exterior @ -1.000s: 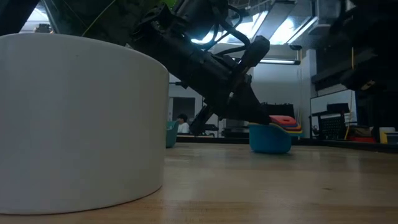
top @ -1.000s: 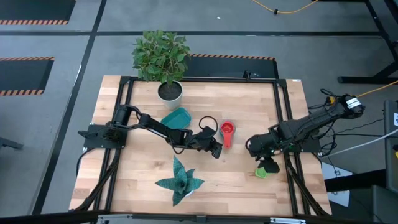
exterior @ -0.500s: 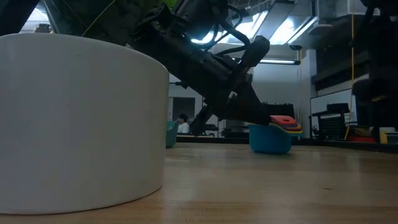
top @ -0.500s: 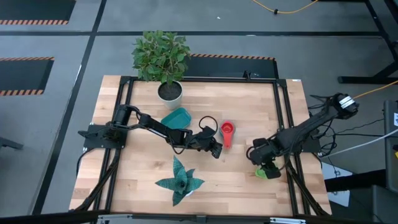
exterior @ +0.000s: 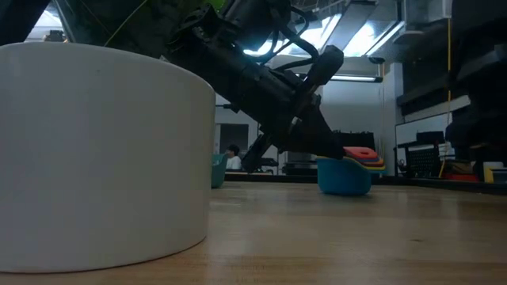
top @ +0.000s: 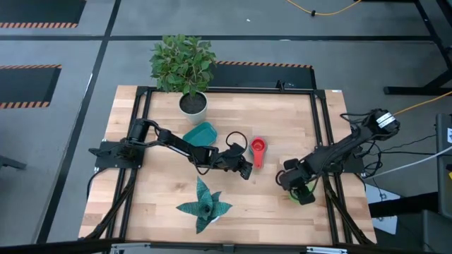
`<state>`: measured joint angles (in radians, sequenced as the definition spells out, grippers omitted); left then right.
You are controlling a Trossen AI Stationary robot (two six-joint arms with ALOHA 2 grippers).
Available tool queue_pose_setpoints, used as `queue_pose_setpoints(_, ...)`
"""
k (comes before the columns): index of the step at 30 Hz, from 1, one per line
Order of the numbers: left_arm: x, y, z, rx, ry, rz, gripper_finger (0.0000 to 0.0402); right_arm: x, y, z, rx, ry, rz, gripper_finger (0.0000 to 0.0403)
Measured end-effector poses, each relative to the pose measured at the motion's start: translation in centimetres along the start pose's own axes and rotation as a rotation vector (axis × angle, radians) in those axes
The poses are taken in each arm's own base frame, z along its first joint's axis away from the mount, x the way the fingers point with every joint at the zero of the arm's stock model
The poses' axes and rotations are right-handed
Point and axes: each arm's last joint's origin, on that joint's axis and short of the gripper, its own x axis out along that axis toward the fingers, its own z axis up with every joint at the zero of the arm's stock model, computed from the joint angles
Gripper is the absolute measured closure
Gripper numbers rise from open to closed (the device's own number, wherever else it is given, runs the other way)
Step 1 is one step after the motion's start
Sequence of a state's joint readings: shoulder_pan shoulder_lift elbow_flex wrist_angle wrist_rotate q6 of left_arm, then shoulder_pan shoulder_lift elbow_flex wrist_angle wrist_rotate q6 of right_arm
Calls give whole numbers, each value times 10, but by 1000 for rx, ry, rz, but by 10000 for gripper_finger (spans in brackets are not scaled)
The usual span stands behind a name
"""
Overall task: Nest measuring cups in basket
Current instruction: Stack the green measuring cup on the top of the red measuring cup
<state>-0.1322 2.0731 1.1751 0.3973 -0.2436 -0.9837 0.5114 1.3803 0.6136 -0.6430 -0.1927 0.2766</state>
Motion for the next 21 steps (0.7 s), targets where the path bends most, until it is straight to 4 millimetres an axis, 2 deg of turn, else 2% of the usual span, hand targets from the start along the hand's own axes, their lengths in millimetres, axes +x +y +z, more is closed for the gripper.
queue_pose_setpoints(6, 0, 0, 0, 0, 0, 0, 400, 6, -1, 1, 14, 32, -10, 247)
queue_pose_setpoints(17, 0, 0, 0, -1, 1, 0, 387, 4, -1, 2, 99, 44, 7, 386)
queue_pose_setpoints(21, 0, 0, 0, 0, 0, 0, 381, -7, 1, 13, 106, 14, 10, 384)
